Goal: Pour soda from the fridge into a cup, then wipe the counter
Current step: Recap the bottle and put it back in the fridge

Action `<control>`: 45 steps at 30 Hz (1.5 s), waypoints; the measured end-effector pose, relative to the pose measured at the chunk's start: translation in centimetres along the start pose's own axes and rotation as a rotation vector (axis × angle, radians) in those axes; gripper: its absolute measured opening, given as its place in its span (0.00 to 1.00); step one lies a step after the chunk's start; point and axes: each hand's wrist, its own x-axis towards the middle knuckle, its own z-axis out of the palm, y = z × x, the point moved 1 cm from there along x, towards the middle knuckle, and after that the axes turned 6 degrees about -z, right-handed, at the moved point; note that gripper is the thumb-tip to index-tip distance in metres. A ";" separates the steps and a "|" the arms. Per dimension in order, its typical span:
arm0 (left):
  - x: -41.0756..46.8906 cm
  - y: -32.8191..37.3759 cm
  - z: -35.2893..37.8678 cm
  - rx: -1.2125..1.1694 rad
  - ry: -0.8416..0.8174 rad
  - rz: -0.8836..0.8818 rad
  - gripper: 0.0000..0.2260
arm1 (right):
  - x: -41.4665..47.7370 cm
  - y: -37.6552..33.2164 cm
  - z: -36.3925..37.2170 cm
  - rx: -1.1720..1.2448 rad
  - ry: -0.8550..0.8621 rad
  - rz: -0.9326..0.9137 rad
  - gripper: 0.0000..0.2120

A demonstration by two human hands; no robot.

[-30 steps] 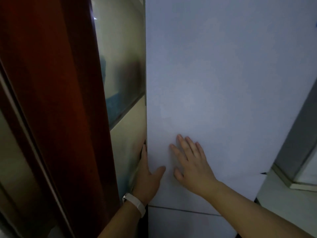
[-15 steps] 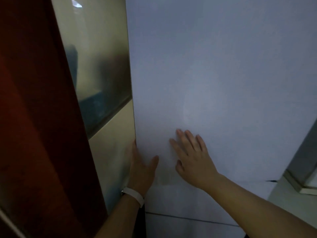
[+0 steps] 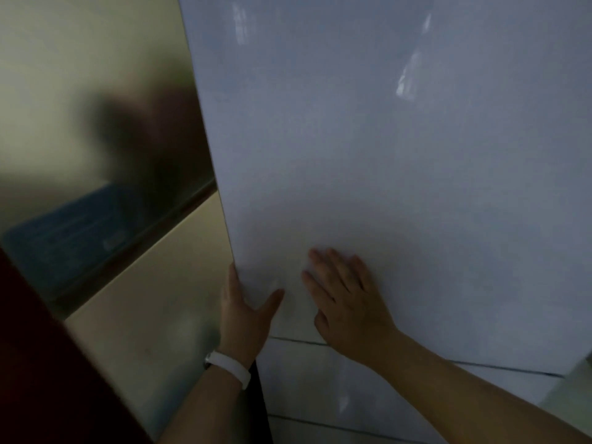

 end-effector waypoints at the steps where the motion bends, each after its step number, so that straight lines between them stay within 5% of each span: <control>1: 0.2 0.0 0.3 0.031 0.023 -0.010 0.39 | 0.0 0.2 0.3 -0.008 0.002 -0.007 0.32; 11: 0.0 -0.2 0.6 0.208 0.107 -0.004 0.42 | -0.3 0.2 2.2 -0.046 0.023 -0.026 0.35; 21: -3.8 0.2 -2.7 0.261 -0.024 -0.130 0.36 | 0.3 -1.7 -3.9 0.104 -0.290 0.114 0.29; 27: -9.2 0.7 -5.6 0.369 -0.254 -0.143 0.29 | -3.1 -5.2 -8.1 0.169 -0.481 0.265 0.26; 31: -13.9 1.1 -7.0 0.721 -0.417 0.091 0.30 | -8.2 -7.7 -10.4 0.232 -0.713 0.395 0.19; 36: -18.7 -0.3 -7.5 1.061 -0.695 0.161 0.30 | -15.4 -10.3 -13.5 0.244 -0.980 0.518 0.18; 45: -25.8 0.0 -6.0 1.011 -0.991 0.358 0.31 | -24.6 -13.3 -22.5 0.294 -1.038 0.750 0.16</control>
